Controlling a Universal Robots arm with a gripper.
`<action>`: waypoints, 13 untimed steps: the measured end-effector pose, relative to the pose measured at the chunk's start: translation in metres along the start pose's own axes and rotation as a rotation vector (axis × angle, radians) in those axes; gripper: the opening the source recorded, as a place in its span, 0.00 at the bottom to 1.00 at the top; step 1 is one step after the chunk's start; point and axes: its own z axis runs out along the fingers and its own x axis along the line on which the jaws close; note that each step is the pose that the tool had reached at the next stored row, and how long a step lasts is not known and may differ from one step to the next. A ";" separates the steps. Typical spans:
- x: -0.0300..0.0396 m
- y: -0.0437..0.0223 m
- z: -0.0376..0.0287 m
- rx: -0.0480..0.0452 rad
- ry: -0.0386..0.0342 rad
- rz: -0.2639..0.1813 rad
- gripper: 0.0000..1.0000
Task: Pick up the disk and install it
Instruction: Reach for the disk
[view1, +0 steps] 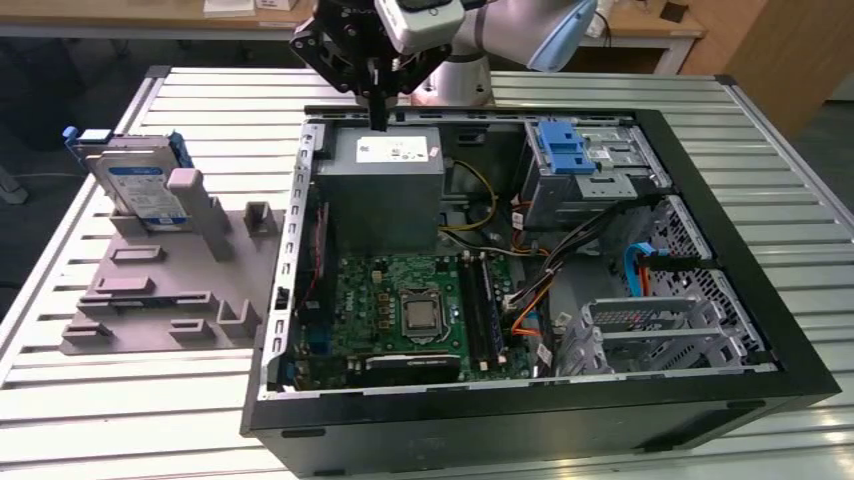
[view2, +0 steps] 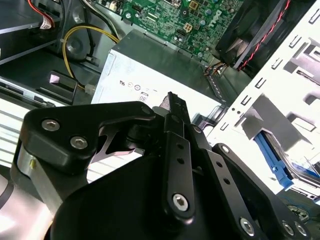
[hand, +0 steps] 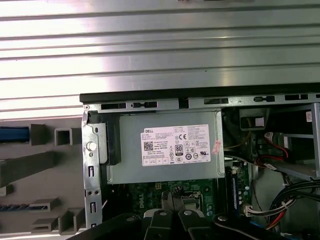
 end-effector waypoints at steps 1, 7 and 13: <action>0.0002 0.0000 0.0000 -0.0001 0.0000 0.000 0.11; 0.0018 0.0000 0.0001 0.0000 0.0001 0.000 0.11; 0.0059 -0.0003 0.0002 0.0000 0.0000 0.000 0.11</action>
